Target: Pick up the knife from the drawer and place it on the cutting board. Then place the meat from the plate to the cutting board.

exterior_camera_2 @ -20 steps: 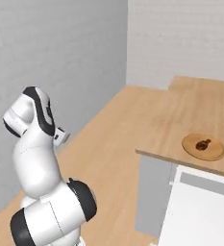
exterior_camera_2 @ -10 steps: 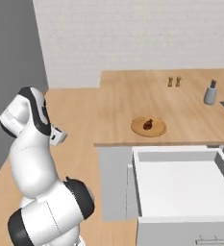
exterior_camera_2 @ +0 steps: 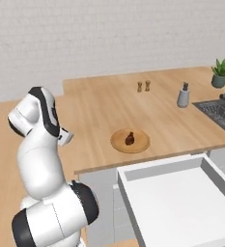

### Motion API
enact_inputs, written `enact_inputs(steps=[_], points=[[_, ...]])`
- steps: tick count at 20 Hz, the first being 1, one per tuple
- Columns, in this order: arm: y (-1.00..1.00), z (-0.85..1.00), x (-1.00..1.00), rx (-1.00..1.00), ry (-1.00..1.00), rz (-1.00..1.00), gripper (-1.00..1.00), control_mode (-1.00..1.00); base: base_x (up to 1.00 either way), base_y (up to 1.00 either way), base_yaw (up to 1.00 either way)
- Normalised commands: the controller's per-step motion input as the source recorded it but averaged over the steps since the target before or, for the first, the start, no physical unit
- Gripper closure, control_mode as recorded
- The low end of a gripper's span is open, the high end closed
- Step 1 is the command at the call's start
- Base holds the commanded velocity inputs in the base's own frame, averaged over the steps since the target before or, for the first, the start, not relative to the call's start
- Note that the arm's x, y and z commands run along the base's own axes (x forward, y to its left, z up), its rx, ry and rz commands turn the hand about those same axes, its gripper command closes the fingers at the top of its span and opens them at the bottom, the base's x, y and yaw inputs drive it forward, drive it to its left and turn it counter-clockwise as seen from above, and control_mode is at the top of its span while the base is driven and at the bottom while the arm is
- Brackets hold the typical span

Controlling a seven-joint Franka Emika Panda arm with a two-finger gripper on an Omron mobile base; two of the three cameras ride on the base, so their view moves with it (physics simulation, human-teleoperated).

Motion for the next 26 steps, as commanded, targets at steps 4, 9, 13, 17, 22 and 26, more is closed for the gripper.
enact_inputs(steps=[4, 9, 13, 17, 22, 26], points=[[0.0, 0.0, 0.0, 0.0, 0.0, 0.0, -1.0, 1.0, 0.23, 0.22, -0.2], [0.02, 0.2, 0.24, 0.0, 0.23, -0.22, -1.0, -1.0, 0.03, 0.02, -0.04], [-0.12, 0.2, 0.67, -0.08, 0.46, -0.37, -1.0, -1.0, 0.0, 0.0, 0.0], [-0.35, 0.01, 0.76, -0.21, 0.53, -0.41, -1.0, -1.0, 0.0, 0.0, 0.0], [-0.65, 0.16, 0.72, -0.12, 0.44, -0.43, -1.0, -1.0, 0.0, 0.0, 0.0], [-0.96, 0.33, 0.58, 0.0, 0.4, -0.34, -1.0, -1.0, 0.0, 0.0, 0.0]])
